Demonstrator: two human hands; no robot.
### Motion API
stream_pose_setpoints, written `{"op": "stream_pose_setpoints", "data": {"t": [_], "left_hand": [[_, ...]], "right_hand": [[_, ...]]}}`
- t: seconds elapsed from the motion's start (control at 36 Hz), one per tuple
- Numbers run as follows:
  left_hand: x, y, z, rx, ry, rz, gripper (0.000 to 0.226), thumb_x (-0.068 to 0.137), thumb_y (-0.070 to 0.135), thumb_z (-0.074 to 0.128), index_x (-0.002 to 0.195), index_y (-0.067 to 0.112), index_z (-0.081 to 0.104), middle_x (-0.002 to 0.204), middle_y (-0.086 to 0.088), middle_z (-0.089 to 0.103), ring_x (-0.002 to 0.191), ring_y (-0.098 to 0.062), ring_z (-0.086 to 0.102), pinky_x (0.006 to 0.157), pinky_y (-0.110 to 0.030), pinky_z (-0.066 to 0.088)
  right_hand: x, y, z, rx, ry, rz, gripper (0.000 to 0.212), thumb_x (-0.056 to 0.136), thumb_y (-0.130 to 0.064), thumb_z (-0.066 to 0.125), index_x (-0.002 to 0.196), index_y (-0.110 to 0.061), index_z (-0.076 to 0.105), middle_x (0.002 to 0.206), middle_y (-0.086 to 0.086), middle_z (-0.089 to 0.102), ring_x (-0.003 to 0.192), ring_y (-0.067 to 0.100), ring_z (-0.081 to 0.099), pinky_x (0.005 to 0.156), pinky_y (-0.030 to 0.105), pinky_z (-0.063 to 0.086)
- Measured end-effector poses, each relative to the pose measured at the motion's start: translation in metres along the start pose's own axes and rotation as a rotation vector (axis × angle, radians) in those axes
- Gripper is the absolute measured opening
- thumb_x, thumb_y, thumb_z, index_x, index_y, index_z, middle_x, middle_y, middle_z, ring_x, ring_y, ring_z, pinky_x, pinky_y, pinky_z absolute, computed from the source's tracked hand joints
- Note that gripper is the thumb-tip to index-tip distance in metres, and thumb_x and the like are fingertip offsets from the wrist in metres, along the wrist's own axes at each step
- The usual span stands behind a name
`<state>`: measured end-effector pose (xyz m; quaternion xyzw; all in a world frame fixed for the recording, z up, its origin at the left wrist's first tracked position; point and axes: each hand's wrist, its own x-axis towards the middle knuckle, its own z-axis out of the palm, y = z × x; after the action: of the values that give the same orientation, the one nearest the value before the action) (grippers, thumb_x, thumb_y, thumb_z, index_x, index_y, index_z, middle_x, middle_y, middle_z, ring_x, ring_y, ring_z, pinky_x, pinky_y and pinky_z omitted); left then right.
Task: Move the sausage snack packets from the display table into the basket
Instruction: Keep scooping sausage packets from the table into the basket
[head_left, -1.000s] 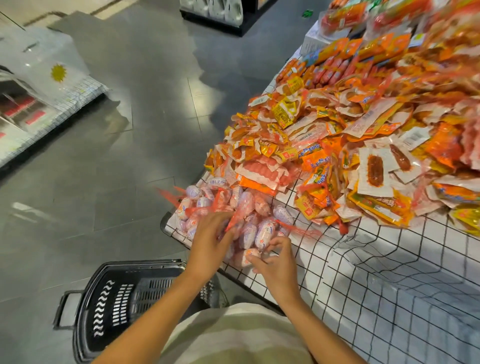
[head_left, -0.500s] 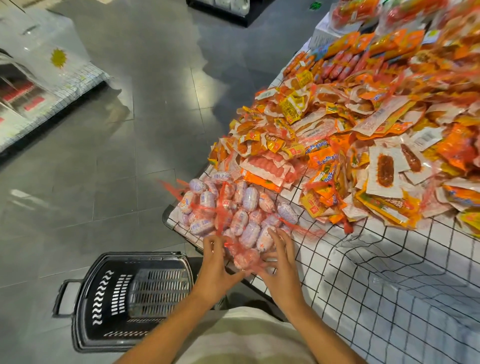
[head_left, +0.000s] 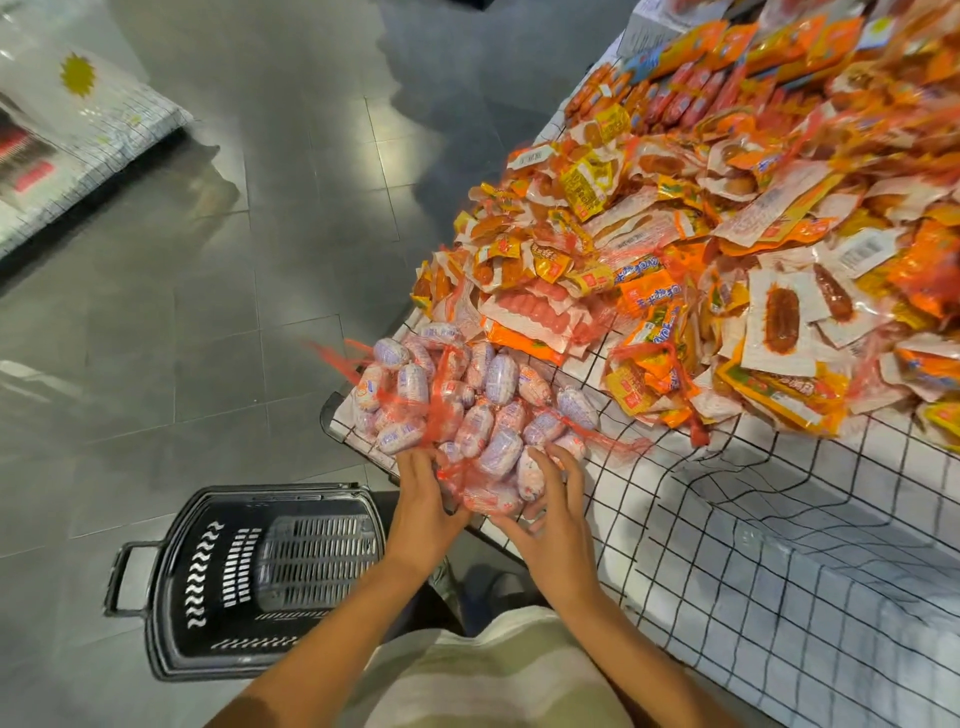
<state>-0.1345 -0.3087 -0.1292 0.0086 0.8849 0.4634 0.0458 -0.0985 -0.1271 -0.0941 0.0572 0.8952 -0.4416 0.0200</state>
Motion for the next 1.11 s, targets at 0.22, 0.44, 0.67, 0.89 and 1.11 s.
{"op": "stream_pose_setpoints", "data": {"t": [0.22,0.44,0.67,0.89,1.11], "left_hand": [[-0.019,-0.005,-0.009,-0.173,-0.007,-0.022,0.090,0.063,0.039,0.090,0.132,0.016,0.038,0.133,-0.002,0.034,0.129,-0.013,0.044,0.105,-0.030,0.047],[-0.036,-0.015,0.000,-0.135,-0.026,-0.114,0.098,0.060,0.028,0.096,0.131,0.044,0.030,0.125,0.028,0.028,0.105,0.008,0.050,0.078,-0.006,0.048],[-0.038,-0.008,0.012,-0.003,0.051,-0.083,0.104,0.060,0.002,0.092,0.135,0.035,0.028,0.130,0.002,0.032,0.120,0.008,0.032,0.098,-0.001,0.031],[-0.043,0.005,0.010,-0.109,0.027,-0.157,0.105,0.064,0.004,0.093,0.147,0.022,0.031,0.134,0.005,0.025,0.115,-0.016,0.055,0.105,-0.039,0.051],[-0.049,0.004,0.010,-0.158,0.091,-0.122,0.083,0.069,0.012,0.092,0.135,0.030,0.044,0.136,0.005,0.032,0.115,-0.015,0.058,0.099,-0.041,0.055]], "right_hand": [[-0.008,-0.001,0.002,-0.040,0.060,-0.003,0.094,0.073,-0.035,0.090,0.151,-0.025,0.039,0.157,-0.004,0.026,0.128,-0.017,0.035,0.075,0.018,0.058],[-0.021,0.010,0.000,-0.075,-0.016,0.003,0.092,0.078,-0.029,0.088,0.154,-0.024,0.036,0.160,-0.003,0.021,0.116,0.016,0.062,0.069,0.029,0.063],[-0.022,0.009,0.000,-0.167,0.024,-0.025,0.093,0.072,-0.033,0.091,0.150,-0.027,0.041,0.160,-0.001,0.026,0.129,0.005,0.040,0.072,0.026,0.062],[-0.028,0.026,0.005,0.085,0.081,0.013,0.085,0.080,-0.011,0.085,0.150,-0.029,0.041,0.145,-0.007,0.037,0.123,0.004,0.057,0.082,0.031,0.062],[-0.025,0.035,0.013,0.378,-0.036,0.191,0.099,0.075,-0.012,0.090,0.152,-0.035,0.033,0.140,-0.003,0.048,0.113,0.011,0.065,0.083,0.032,0.063]]}}
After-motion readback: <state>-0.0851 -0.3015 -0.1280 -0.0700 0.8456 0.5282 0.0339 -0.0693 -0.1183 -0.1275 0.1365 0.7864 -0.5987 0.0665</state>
